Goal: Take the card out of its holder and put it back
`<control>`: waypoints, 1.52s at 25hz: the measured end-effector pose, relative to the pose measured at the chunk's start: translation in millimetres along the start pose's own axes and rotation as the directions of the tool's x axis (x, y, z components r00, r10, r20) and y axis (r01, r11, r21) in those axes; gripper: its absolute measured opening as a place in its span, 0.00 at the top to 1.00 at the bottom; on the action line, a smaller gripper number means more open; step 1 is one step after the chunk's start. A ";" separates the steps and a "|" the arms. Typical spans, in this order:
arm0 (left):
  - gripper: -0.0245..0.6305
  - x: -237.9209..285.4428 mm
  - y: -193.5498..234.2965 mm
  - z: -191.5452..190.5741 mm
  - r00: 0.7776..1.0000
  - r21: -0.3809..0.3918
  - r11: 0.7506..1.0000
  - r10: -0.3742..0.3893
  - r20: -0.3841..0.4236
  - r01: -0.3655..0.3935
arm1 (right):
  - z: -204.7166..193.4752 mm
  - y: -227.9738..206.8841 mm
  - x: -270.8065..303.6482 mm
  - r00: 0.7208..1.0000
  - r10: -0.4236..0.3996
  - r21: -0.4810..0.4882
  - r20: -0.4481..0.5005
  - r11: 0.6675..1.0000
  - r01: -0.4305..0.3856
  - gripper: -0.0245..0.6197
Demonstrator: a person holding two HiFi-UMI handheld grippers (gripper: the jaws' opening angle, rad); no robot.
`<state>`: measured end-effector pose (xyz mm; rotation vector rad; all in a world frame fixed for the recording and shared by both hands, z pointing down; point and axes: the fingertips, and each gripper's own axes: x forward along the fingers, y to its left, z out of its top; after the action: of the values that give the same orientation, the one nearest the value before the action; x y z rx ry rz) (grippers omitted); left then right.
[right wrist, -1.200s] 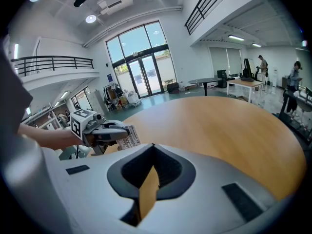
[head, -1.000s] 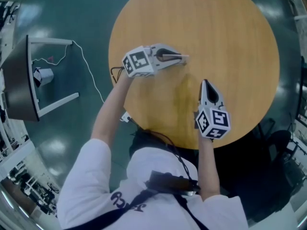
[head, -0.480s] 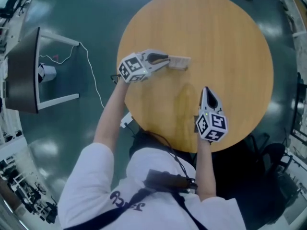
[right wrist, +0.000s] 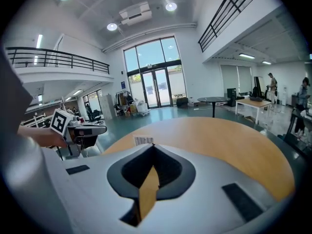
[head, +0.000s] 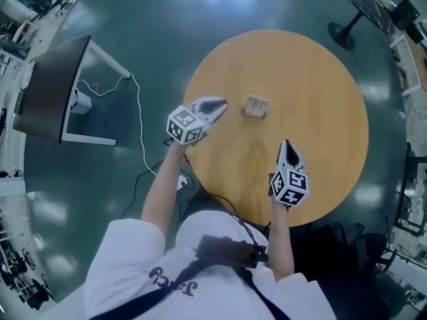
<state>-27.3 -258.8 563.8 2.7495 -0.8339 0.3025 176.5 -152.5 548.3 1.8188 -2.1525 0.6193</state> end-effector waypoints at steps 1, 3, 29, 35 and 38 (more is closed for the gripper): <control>0.90 -7.4 -5.8 2.4 1.000 -0.001 1.000 0.026 0.002 -0.026 | 3.7 8.6 -2.7 1.000 0.016 -0.016 0.011 1.000 -0.016 0.93; 0.90 -21.1 -19.9 7.2 0.998 0.001 0.998 0.070 0.006 -0.070 | 12.7 26.4 -8.0 0.998 0.051 -0.045 0.038 0.998 -0.050 0.93; 0.95 -71.4 -175.8 105.1 0.900 0.059 0.920 0.363 0.242 -0.387 | 86.7 73.4 -111.7 0.938 0.185 -0.173 0.295 0.975 -0.138 0.94; 0.95 -69.9 -188.5 103.5 0.898 0.113 0.909 0.365 0.245 -0.401 | 92.1 72.1 -122.3 0.931 0.178 -0.178 0.319 0.976 -0.126 0.94; 0.95 -65.8 -191.9 99.9 0.902 0.112 0.911 0.364 0.231 -0.396 | 93.2 68.1 -124.8 0.927 0.176 -0.174 0.330 0.977 -0.124 0.94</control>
<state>40.3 -100.3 417.4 2.7744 -1.4706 0.1590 140.1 -79.4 399.2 1.8000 -2.5038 0.1652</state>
